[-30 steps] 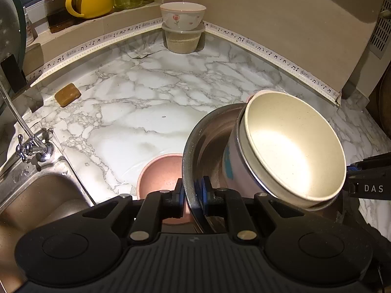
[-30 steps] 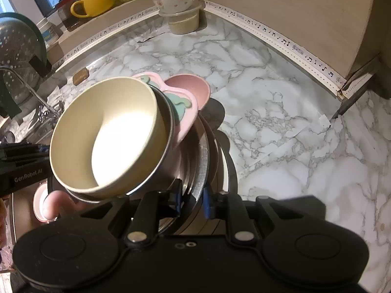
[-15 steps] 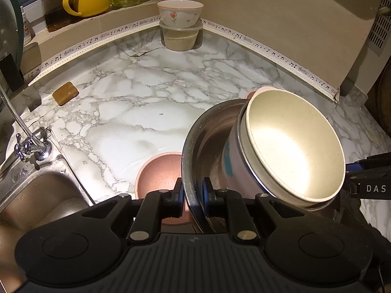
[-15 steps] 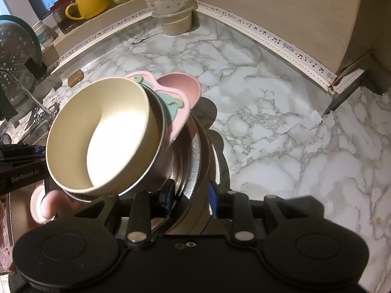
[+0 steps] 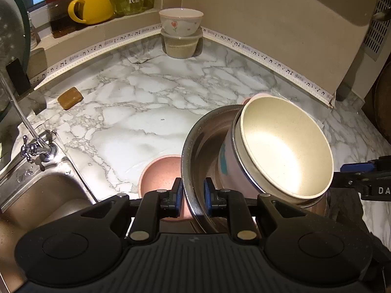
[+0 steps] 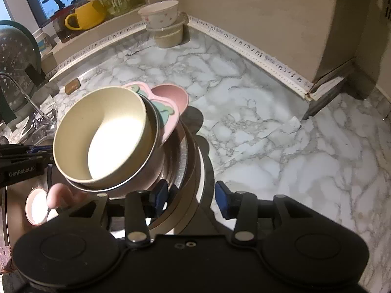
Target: Organize plates and bowls
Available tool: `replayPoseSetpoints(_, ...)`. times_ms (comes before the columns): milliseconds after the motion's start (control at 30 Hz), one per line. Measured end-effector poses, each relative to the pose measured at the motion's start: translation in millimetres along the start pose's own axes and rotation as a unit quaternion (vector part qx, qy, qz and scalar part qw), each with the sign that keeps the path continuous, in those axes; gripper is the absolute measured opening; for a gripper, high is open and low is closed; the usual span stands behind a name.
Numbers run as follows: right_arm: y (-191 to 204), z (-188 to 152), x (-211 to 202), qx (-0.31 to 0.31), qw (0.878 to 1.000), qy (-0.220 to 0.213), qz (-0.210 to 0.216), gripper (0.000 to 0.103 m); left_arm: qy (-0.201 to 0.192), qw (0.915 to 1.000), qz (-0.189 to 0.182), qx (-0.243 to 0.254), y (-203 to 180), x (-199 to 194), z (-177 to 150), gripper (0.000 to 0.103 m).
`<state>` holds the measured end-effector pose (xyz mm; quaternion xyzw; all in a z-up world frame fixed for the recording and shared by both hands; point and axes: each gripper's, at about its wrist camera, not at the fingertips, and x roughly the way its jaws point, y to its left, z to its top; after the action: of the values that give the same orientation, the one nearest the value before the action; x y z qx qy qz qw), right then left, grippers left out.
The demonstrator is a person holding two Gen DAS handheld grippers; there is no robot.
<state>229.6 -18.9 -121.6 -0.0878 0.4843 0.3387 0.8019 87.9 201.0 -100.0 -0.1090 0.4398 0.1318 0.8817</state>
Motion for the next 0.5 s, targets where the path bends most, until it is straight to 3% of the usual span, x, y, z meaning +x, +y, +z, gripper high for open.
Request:
replayPoseSetpoints(67,-1.2,-1.4,-5.8,0.002,1.000,-0.006,-0.003,0.047,-0.004,1.0000,-0.002,-0.002,-0.5,-3.7,0.2,0.024)
replayPoseSetpoints(167,-2.7,-4.8,-15.1,0.005,1.000,-0.013,-0.005,0.049,-0.023,0.9997,-0.001,0.002,-3.6,-13.3,0.0,0.049)
replayPoseSetpoints(333,2.0,-8.1,-33.3,0.004,1.000,-0.030,0.000,0.051,-0.047,0.9989,0.000,0.005,-6.6,-28.0,2.1,0.052)
replayPoseSetpoints(500,9.9,-10.7,-51.6,0.000,0.999,-0.050,0.007,0.056,-0.067,0.9975,-0.015,0.017,-8.6,-46.6,-1.7,0.065)
